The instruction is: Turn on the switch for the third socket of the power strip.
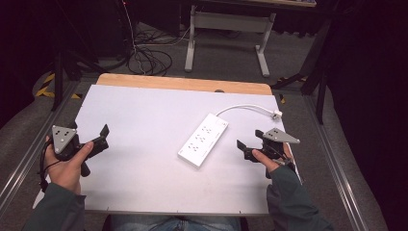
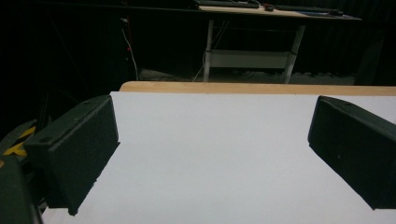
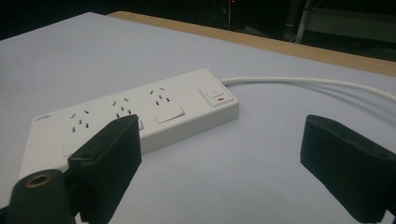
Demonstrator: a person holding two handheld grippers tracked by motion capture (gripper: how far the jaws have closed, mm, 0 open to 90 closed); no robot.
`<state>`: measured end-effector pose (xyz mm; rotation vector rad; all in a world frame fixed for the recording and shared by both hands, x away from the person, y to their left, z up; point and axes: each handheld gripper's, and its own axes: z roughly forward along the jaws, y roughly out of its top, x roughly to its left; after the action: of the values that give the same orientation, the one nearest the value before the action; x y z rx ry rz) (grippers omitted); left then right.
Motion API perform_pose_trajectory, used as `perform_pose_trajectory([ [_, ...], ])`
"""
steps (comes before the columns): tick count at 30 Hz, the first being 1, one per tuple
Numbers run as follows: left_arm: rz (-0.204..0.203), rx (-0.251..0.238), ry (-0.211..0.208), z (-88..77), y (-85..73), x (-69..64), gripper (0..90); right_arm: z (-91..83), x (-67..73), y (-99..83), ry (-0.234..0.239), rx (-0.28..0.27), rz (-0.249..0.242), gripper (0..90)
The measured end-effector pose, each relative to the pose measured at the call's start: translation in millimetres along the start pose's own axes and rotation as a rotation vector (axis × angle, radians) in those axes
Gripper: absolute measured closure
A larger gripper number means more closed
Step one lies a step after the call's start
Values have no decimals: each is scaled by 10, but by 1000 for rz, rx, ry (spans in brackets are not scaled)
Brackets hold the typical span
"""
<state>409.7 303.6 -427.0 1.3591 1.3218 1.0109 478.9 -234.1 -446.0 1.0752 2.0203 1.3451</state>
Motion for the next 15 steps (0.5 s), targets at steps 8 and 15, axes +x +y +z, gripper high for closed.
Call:
perform_pose_trajectory([
  [8, -2, 1, -5, 3, -2, -6, 24, 0, 4, 1, 0, 1, 0, 131],
  [15, -4, 3, -7, 3, -3, -7, 24, 4, 6, 1, 1, -2, 2, 119],
])
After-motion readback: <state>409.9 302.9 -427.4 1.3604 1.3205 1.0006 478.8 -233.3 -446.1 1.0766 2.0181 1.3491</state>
